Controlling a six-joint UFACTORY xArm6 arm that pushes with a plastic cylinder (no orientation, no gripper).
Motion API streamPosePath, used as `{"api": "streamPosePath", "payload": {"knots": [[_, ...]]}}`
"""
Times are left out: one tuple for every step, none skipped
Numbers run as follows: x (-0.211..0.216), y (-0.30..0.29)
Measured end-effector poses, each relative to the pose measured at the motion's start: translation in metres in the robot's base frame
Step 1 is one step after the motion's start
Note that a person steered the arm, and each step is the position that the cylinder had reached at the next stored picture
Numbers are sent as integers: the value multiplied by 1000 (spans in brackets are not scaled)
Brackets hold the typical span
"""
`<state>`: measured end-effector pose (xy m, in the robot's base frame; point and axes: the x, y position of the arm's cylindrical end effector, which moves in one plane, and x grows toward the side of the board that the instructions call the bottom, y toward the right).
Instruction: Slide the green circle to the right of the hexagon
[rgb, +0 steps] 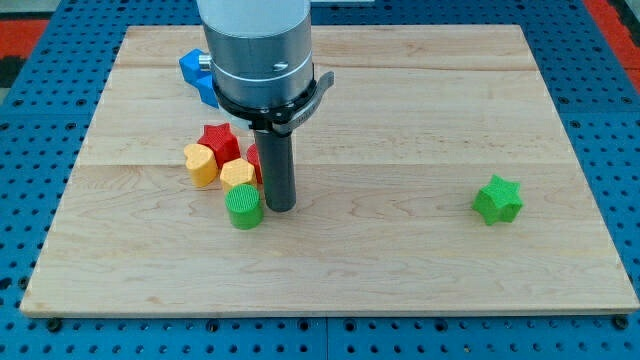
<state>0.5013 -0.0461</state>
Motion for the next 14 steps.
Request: {"api": "streamPosePath", "payload": {"knots": [[51,22],[54,-94],[45,-35],[50,13],[50,-75],[1,-114],[27,-37],[46,-9],[47,-77],[43,-46],[31,-7],[29,-57],[1,-54],[9,44]]}}
